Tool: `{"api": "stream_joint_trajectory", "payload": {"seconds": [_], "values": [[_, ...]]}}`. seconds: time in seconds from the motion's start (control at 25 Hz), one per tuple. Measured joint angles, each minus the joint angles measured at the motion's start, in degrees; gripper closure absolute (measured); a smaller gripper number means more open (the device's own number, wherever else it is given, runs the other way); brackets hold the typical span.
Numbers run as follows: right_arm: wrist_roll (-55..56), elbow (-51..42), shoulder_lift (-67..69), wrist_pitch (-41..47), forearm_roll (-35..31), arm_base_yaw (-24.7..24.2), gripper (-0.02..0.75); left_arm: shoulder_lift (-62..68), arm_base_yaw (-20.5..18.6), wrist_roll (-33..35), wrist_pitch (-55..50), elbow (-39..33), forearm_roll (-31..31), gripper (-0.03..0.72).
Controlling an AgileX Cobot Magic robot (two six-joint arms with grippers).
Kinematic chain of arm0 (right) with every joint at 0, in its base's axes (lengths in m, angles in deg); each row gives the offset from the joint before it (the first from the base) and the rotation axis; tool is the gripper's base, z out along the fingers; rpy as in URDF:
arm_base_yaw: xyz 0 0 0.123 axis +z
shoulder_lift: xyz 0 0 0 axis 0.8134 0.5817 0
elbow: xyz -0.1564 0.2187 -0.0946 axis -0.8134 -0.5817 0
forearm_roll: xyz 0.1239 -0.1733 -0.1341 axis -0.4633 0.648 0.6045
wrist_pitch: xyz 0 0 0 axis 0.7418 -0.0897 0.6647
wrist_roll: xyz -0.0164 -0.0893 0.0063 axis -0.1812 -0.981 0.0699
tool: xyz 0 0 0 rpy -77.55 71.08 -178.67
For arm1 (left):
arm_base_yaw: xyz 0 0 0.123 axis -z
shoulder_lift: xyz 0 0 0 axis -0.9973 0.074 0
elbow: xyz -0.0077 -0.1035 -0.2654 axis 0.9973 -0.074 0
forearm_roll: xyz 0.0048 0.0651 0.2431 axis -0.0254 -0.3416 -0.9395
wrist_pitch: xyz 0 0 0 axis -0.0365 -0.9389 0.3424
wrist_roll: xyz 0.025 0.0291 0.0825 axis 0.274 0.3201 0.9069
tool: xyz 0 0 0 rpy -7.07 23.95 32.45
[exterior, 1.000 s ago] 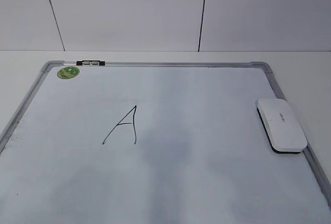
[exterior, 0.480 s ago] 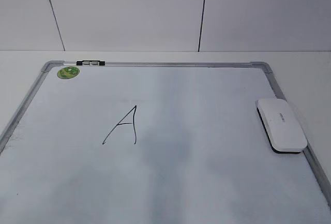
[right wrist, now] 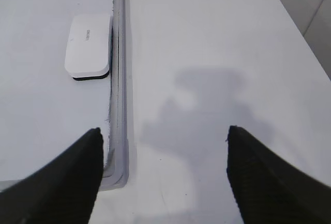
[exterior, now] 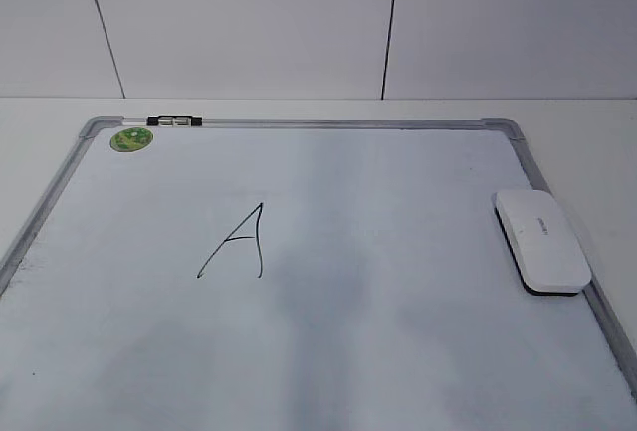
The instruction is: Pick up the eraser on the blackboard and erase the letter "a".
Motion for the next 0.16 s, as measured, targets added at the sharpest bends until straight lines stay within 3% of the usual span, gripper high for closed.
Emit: {"api": "stream_joint_trajectory", "payload": {"seconds": [0.16], "values": [[0.0,0.0,0.0,0.0,0.0,0.0,0.146,0.0,0.0,0.0,0.0,0.0,0.0,0.317]]}}
